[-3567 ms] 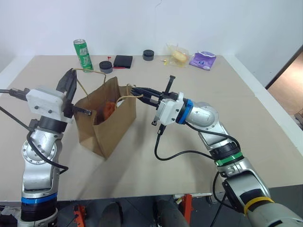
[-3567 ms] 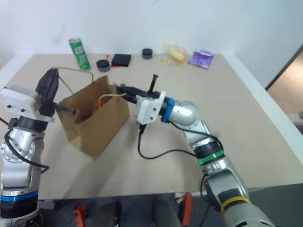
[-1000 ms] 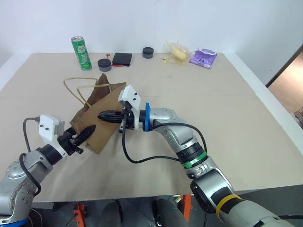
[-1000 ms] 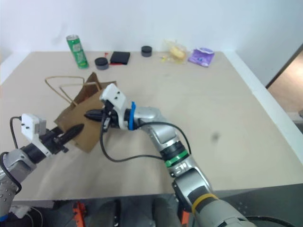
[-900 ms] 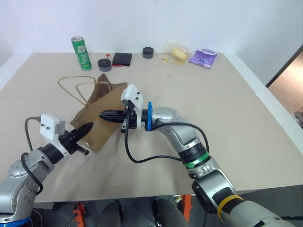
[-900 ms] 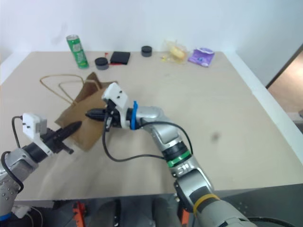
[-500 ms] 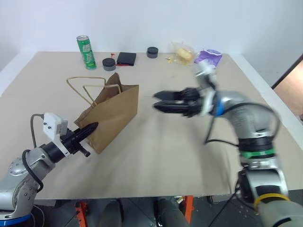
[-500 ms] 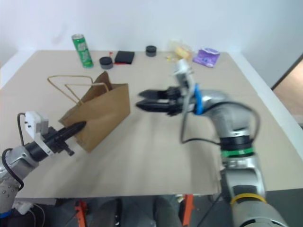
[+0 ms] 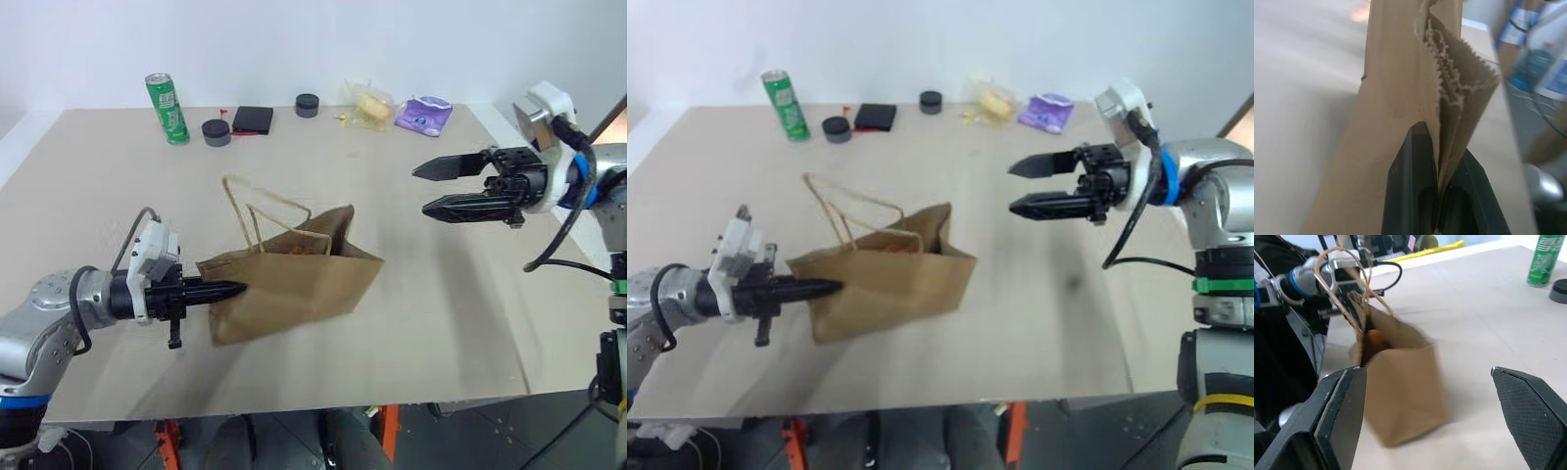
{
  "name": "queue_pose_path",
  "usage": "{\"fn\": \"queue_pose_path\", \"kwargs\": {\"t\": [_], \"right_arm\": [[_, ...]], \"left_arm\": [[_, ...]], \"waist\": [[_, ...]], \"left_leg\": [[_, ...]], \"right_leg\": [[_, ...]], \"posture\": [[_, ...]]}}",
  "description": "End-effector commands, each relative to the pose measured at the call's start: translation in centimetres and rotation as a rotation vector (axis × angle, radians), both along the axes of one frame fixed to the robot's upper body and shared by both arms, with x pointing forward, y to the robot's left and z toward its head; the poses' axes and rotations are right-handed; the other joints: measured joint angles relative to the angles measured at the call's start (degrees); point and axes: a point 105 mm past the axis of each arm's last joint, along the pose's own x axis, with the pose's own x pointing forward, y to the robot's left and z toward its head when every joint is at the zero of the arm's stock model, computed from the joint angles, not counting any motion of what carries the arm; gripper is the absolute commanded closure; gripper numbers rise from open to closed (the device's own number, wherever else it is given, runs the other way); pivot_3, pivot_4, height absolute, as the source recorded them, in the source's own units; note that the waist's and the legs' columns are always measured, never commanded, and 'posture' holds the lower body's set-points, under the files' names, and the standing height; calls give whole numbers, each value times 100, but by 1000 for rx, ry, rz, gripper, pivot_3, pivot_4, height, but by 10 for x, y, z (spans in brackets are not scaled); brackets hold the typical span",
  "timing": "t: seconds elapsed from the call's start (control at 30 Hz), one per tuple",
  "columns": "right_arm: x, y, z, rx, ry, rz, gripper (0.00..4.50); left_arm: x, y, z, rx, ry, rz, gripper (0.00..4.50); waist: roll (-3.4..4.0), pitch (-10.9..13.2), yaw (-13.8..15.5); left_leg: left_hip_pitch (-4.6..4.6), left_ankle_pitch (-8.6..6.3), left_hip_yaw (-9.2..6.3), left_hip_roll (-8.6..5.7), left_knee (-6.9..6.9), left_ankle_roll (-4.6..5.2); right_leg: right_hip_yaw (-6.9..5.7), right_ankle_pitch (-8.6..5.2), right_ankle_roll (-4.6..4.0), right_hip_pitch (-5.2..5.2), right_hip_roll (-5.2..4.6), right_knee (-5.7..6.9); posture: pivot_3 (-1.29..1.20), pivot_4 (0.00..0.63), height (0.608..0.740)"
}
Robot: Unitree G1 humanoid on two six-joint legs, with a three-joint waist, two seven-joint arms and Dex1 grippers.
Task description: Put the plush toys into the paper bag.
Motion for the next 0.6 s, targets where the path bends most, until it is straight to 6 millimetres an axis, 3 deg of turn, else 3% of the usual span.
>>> {"fn": "queue_pose_path", "kwargs": {"t": [0.03,0.23,0.27,0.33,0.47,0.57,0.6], "right_arm": [[-25,3,14,-26,-56,108,86],[-39,7,7,-67,-43,160,86],[-39,9,7,-66,-46,166,0],[-39,11,8,-63,-49,176,0],[-36,12,7,-51,-49,177,0],[-34,12,6,-36,-39,173,0],[-33,12,6,-28,-33,167,0]], "left_arm": [[0,0,3,18,-1,-49,4500],[3,-3,-4,53,25,-89,4500],[3,-3,-4,56,19,-86,4058],[6,-2,-5,58,13,-77,3629],[5,-1,-1,48,-4,-62,1750],[1,0,13,8,-5,-39,321],[-1,2,19,-8,-8,-23,71]], "waist": [[0,0,19],[1,1,23],[1,1,23],[1,1,25],[1,1,27],[1,1,27],[1,1,25]], "left_leg": [[0,-3,0,1,0,2],[1,-13,2,1,4,8],[2,-13,1,1,6,8],[3,-13,0,2,8,9],[2,-13,2,1,14,9],[1,-13,2,1,15,9],[1,-13,1,1,15,9]], "right_leg": [[0,-2,-1,0,0,0],[1,-5,8,2,0,0],[0,-3,11,2,0,2],[-1,-4,7,3,1,3],[1,-5,5,6,-2,3],[0,-4,7,6,-2,3],[0,-3,9,6,-2,4]], "posture": [[0,150,740],[0,150,740],[0,150,740],[0,150,740],[0,150,740],[0,150,740],[0,150,740]]}}
